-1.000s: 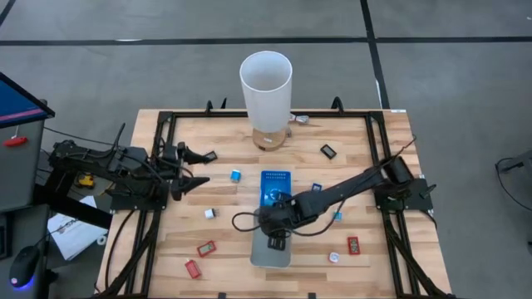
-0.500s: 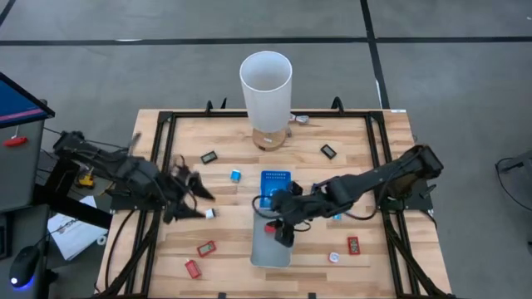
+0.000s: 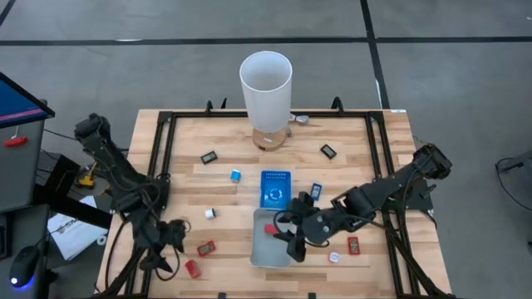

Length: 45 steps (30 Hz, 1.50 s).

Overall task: Pick & Place Office items
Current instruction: Put the red charger adapter into the gray bin

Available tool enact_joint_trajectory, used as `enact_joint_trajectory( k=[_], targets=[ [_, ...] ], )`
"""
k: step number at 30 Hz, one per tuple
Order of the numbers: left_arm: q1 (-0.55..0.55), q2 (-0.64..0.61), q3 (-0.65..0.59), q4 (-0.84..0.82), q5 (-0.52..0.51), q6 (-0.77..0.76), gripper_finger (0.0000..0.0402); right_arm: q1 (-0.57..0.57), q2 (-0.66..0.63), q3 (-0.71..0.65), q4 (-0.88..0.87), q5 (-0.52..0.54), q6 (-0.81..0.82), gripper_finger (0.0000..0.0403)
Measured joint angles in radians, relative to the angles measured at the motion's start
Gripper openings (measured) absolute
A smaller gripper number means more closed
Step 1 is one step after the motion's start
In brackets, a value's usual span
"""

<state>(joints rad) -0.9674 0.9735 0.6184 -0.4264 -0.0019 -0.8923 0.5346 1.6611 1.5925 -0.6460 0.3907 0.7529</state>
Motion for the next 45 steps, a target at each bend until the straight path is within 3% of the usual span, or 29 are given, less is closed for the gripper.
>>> enact_joint_trajectory(
  k=[5, 13, 19, 26, 45],
  targets=[
    [-0.014, 0.028, 0.009, -0.204, -0.022, 0.008, 0.0351, 0.026, 0.000, 0.000, -0.002, 0.065, 0.026, 0.0214],
    [-0.020, 0.194, 0.009, -0.221, -0.033, 0.256, 0.0349, 0.036, 0.000, 0.000, 0.000, 0.079, 0.091, 0.0214],
    [-0.029, 0.303, 0.009, -0.108, -0.033, 0.382, 0.0315, 0.068, 0.000, 0.000, 0.004, 0.090, 0.143, 0.0214],
    [-0.058, 0.331, 0.009, -0.008, -0.098, 0.391, 0.0278, 0.090, 0.000, 0.000, 0.003, 0.110, 0.176, 0.0214],
    [-0.094, 0.464, 0.007, 0.148, -0.209, 0.495, 0.0254, 0.091, 0.000, 0.000, 0.000, 0.135, 0.188, 0.0214]
  ],
)
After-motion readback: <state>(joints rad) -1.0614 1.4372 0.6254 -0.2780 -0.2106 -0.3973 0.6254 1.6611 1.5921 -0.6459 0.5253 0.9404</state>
